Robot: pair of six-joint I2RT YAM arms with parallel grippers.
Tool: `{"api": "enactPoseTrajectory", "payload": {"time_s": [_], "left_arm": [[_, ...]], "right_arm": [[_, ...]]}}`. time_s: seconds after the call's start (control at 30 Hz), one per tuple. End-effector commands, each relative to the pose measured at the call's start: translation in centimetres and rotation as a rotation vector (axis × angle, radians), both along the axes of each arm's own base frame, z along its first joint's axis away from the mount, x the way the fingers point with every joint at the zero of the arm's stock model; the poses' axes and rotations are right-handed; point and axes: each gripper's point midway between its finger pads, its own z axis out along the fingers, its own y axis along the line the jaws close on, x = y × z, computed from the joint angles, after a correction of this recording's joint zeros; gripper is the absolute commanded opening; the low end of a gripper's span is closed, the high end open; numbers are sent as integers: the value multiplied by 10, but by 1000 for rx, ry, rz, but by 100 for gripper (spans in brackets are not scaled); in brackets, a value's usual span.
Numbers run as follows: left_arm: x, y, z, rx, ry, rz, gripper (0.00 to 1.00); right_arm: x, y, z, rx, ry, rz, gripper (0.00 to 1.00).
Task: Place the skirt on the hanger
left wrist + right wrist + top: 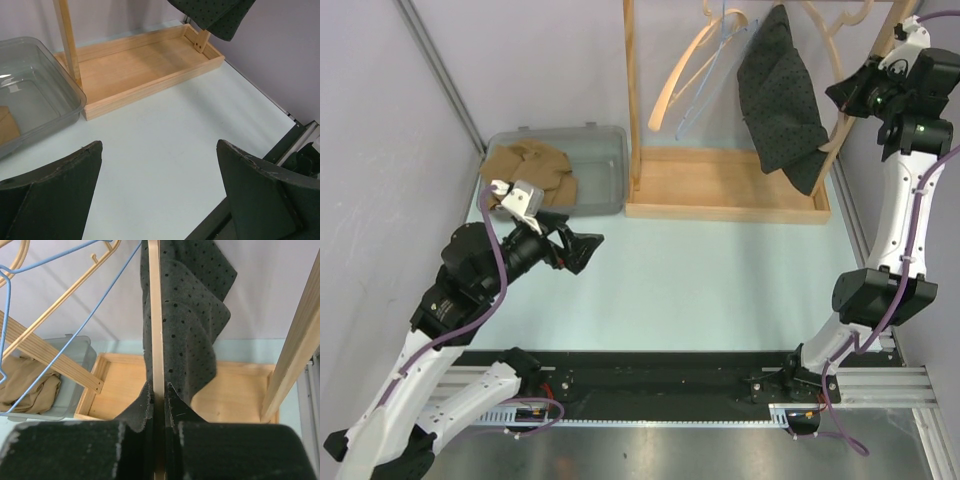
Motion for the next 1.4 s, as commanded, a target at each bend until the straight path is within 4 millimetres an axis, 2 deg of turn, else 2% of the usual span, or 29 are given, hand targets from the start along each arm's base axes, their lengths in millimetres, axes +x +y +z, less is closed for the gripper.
{"api": "enactPoseTrajectory", "payload": {"time_s": [0.0,0.13,0.23,0.43,0.6,0.67,0.83,0.87,0.97,1.13,1.23,1.33,1.37], "left_arm": [[6,-4,7,-37,-9,7,100],[9,-6,5,-34,6,11,100],[11,-6,3,-35,17,17,100],[12,-6,3,-41,21,25,100],[13,-1,1,-43,29,52,100],[14,0,1,-47,30,63,100],[16,2,-2,-56,48,84,100],[16,1,-3,-55,51,85,100],[16,2,-2,-60,54,88,100],[16,5,1,-66,48,105,100],[19,6,3,-72,45,118,100],[24,7,4,-73,51,146,100],[31,12,3,-78,61,195,100]], "right_arm": [[0,5,42,21,-131,77,0],[15,-5,23,72,-78,83,0],[21,-11,20,89,-75,78,0],[30,-26,30,162,-101,65,0],[28,-25,26,166,-89,75,1],[25,-27,24,152,-82,56,13],[9,-30,42,156,-113,20,24],[8,-33,44,161,-114,8,38],[2,-38,51,150,-130,-26,62],[-10,-47,64,125,-157,-91,66],[-23,-54,82,102,-201,-164,70],[-44,-59,106,81,-268,-234,75],[-58,-53,121,71,-305,-234,77]]}}
